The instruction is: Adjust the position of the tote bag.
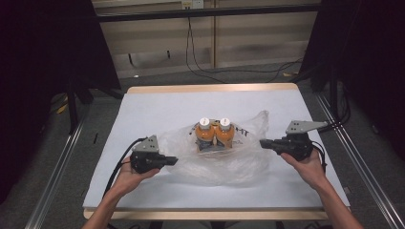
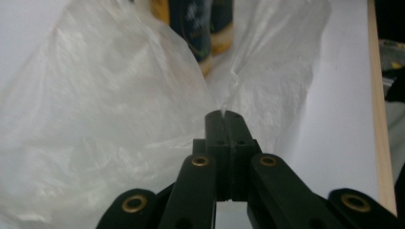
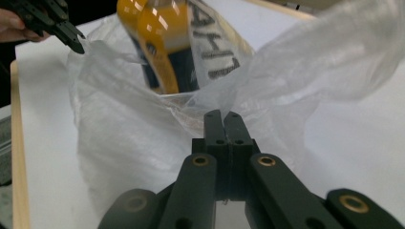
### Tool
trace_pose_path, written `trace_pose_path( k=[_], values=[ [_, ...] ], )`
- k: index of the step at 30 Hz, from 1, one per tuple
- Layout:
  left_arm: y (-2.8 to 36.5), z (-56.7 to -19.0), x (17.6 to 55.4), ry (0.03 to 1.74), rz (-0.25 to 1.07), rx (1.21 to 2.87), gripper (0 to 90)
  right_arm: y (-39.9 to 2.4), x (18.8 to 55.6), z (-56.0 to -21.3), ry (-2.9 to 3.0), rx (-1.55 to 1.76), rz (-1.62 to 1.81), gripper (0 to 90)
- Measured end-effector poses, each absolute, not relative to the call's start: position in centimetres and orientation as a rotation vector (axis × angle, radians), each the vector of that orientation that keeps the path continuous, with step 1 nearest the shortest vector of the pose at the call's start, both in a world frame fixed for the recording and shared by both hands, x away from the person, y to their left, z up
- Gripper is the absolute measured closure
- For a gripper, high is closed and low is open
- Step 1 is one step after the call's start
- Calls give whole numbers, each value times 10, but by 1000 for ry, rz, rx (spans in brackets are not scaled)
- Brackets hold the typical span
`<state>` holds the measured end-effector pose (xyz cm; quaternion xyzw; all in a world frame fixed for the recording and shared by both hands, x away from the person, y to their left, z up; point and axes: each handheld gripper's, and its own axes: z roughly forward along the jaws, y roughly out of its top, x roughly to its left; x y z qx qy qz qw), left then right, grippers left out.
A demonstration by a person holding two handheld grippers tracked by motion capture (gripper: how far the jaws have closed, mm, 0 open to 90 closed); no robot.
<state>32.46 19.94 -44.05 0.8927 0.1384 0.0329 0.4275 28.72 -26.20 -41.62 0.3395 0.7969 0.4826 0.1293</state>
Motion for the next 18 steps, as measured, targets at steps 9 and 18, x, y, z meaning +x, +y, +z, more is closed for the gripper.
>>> trace_pose_path(
  k=[9,18],
  values=[
    [192,-462,322,325,38,2327,900,-269,278,-446,2421,1032,1294,900],
    [192,-475,321,330,26,2375,900,-262,283,-476,2510,1045,1032,900]
  ],
)
